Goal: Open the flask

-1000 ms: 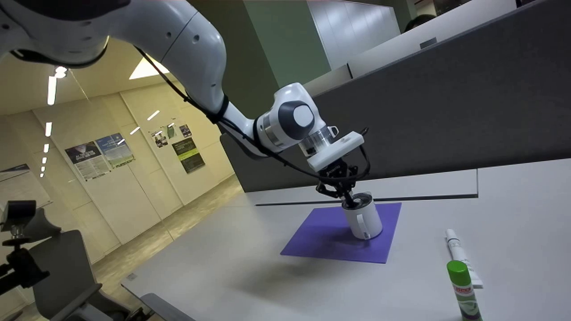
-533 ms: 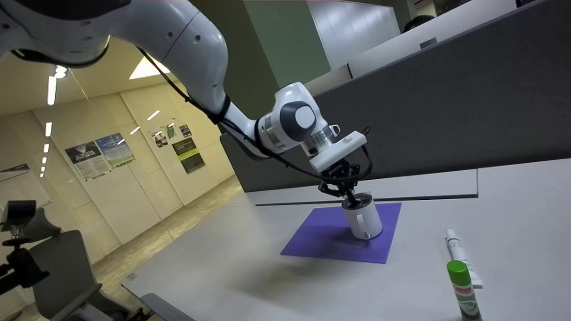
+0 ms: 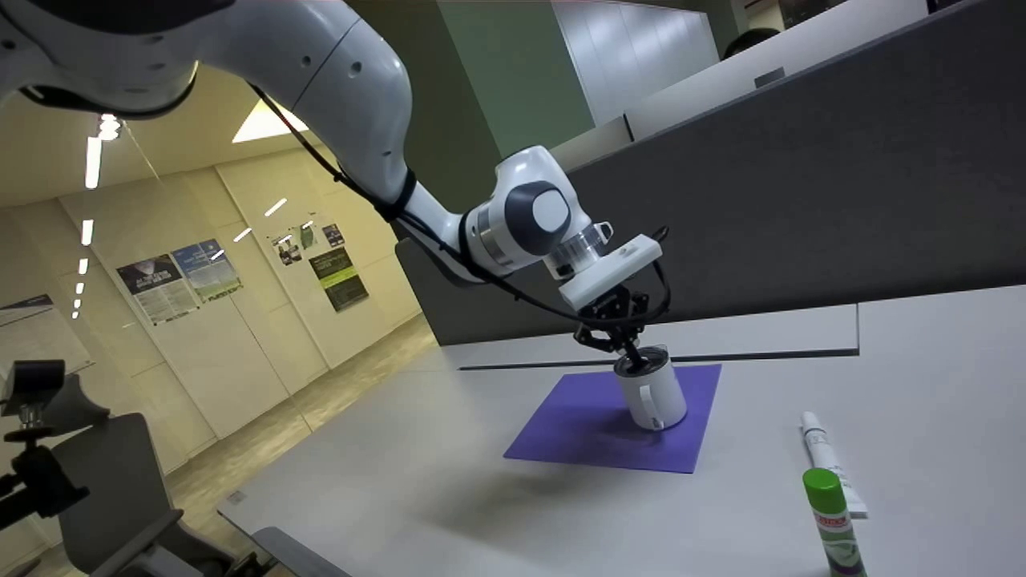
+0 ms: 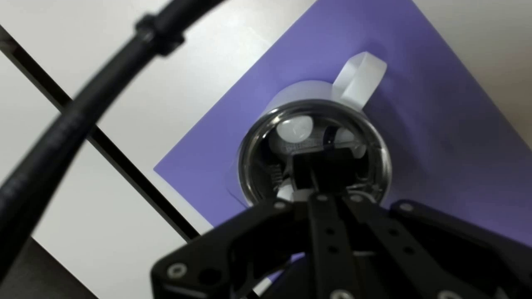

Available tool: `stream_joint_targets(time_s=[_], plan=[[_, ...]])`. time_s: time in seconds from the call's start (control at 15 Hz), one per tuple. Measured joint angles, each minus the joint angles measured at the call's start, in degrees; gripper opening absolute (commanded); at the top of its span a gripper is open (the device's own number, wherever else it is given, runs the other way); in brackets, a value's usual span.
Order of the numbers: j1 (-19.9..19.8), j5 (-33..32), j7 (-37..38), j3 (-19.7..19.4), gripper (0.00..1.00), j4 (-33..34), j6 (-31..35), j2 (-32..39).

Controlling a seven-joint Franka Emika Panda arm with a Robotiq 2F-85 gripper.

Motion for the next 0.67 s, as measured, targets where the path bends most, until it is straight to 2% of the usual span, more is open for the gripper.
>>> stream_joint_targets(time_s=[0.2, 0.27, 0.4, 0.67], plan=[[-0.3, 0.3, -1.1, 0.3, 0.00, 0.5, -0.3, -1.4], [-0.4, 0.3, -1.4, 0.4, 0.25, 0.5, -0.7, -2.4], [-0.8, 1.3, -2.8, 0.9, 0.31, 0.5, -2.4, -4.9], [-1.5, 4.3, -6.2, 1.5, 0.59, 0.5, -6.9, -9.2]])
